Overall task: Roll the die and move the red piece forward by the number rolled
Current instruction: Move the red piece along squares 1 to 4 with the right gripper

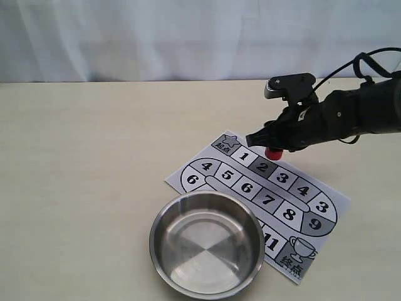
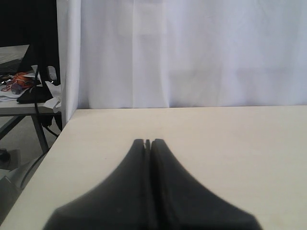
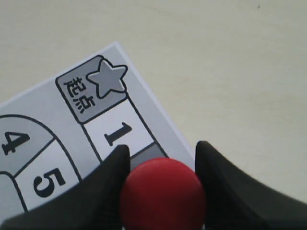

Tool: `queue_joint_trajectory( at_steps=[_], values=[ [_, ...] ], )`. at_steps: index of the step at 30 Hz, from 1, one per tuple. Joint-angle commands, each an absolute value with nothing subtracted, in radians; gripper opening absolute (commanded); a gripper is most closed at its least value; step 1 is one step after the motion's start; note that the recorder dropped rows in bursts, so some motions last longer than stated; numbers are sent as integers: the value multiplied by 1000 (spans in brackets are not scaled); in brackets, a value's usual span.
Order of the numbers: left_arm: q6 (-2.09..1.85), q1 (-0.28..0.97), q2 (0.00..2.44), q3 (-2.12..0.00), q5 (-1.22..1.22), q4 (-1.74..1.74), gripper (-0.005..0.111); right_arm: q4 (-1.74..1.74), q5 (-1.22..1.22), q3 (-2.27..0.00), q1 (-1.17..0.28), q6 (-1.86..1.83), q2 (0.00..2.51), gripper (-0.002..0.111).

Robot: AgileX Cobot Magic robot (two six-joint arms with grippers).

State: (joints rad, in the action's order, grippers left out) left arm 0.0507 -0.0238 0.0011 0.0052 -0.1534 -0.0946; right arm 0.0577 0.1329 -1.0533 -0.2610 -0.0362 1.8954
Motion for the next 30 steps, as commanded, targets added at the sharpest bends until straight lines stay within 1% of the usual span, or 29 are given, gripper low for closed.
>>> queue_joint_trajectory(
  at_steps=[1,12,16,25,30],
  values=[
    [53,-24,0,0,-143,-94,0,59,161,-1052,-256,-44,1881,4],
    [53,-24,0,0,-143,-94,0,61,169,-1052,-256,-31,1881,4],
    [53,-24,0,0,-143,-94,0,62,150,-1019,-256,-30,1881,4],
    [53,-24,0,0,-143,-94,0,70,-104,-868,-253,-30,1885,4],
    [53,-24,0,0,-142,-94,0,99,-153,-831,-242,-30,1911,4]
  ],
)
